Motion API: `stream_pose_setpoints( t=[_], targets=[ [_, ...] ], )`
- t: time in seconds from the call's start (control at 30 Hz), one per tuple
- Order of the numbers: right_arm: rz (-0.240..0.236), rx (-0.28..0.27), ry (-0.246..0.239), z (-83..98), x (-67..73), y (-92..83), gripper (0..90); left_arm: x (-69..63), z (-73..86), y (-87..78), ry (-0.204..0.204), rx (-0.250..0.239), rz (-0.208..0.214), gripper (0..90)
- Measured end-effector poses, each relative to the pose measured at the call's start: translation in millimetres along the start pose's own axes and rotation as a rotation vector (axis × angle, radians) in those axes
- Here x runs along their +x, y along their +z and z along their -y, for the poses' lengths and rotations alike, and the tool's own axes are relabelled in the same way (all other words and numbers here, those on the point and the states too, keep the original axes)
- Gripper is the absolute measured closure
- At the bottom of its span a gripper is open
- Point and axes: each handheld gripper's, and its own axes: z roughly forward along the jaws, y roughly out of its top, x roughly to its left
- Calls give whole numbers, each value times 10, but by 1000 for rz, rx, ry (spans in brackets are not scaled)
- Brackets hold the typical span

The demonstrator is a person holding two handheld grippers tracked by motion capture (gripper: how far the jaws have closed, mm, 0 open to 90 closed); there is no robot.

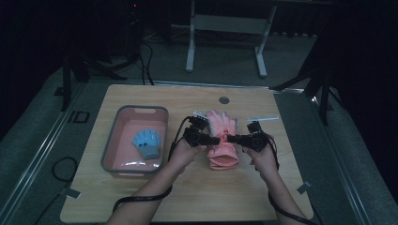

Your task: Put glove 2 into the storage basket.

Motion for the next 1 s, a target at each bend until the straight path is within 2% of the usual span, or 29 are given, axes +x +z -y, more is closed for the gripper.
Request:
stream_pose_setpoints(
  t=[0.33,0.67,1.0],
  targets=[
    [-19,-27,-46,-176,297,3,784,6,-32,-379,32,-15,-33,700],
    [-50,-29,-84,-364,590,78,783,72,-34,-755,34,-19,-60,700],
    [-69,-34,-109,-541,835,171,783,181,-36,-1067,30,-26,-69,700]
  ],
)
